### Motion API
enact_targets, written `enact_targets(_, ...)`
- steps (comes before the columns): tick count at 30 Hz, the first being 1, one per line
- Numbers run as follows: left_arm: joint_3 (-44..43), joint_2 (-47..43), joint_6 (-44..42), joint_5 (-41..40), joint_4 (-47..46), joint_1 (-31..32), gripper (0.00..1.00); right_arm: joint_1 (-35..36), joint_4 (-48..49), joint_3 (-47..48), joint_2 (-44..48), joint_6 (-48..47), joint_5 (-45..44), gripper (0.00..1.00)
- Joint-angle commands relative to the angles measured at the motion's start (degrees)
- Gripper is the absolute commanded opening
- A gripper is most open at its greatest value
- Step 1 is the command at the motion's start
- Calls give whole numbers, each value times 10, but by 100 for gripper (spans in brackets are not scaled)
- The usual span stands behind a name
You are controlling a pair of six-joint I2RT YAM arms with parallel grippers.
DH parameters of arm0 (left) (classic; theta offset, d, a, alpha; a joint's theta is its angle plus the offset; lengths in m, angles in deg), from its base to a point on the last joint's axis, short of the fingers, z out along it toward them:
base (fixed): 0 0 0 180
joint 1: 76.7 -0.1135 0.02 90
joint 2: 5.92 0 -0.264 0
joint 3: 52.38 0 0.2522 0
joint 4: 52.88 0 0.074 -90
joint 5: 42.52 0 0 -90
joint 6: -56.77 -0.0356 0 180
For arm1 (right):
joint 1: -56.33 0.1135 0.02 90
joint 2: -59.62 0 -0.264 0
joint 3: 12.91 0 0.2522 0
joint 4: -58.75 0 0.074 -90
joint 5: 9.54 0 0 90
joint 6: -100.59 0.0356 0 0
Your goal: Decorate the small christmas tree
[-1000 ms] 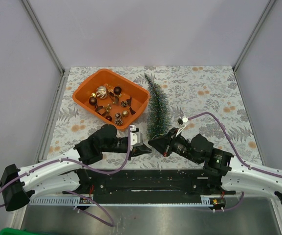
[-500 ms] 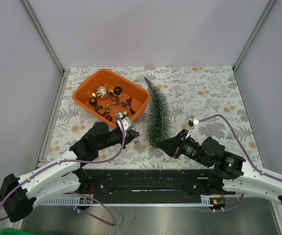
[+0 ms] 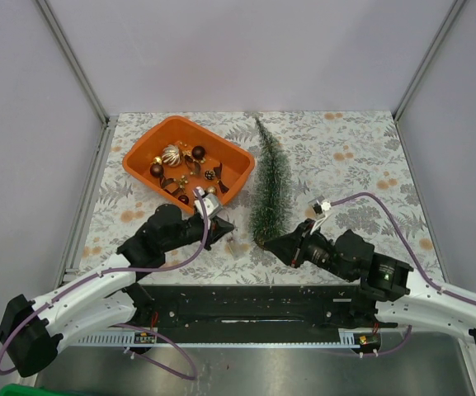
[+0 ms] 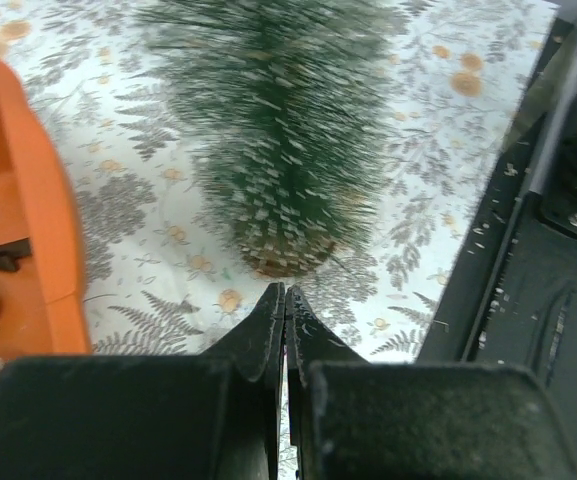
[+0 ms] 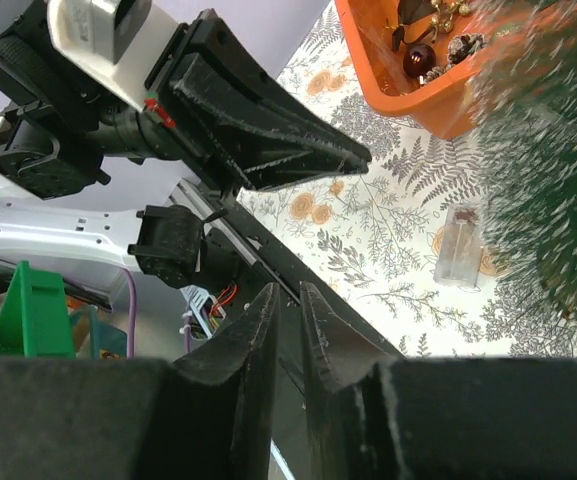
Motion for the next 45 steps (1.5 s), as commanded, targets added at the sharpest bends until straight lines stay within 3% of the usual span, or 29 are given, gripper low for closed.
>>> enact_targets(1,-26,-4,4,103,-37,9,1,6,94,1,-37,-10,-33,21)
enact_targets(7,-51,-6,-40,170,-30,40,12,5,156,6,-86,-21,-73,18)
enact_targets(8,-53,-7,-48,167,-26,41,12,5,159,10,-91,-22,-75,18)
enact_targets(10,-50,-11,-56,142,-19,41,2,5,155,12,-92,-23,-78,17)
enact_targets(14,-34,-23,-93,64,-13,42,0,6,123,14,-56,-17,-69,19)
enact_targets(19,-14,-22,-136,-86,-26,40,0,6,27,33,22,-18,-52,32)
enact_targets(23,-2,-13,-142,-134,-41,37,0,5,-70,119,50,-67,-85,42)
enact_targets(25,0,-10,-137,-139,-48,37,0,5,-92,169,45,-115,-129,59)
enact_targets(28,1,-6,-132,-139,-58,36,0,5,-121,250,-19,-189,-206,87)
enact_targets(30,-3,-2,-133,-134,-62,36,0,5,-127,297,-84,-247,-250,99)
enact_targets(34,-14,9,-144,-139,-68,34,0,2,-93,373,-212,-355,-322,100)
enact_targets(37,-16,12,-151,-142,-73,30,0,-29,-43,420,-279,-432,-309,99)
enact_targets(41,-14,11,-153,-137,-73,27,0,-118,-44,482,-360,-425,-232,99)
enact_targets(45,-11,5,-158,-125,-72,26,0,-131,-56,524,-421,-445,-246,99)
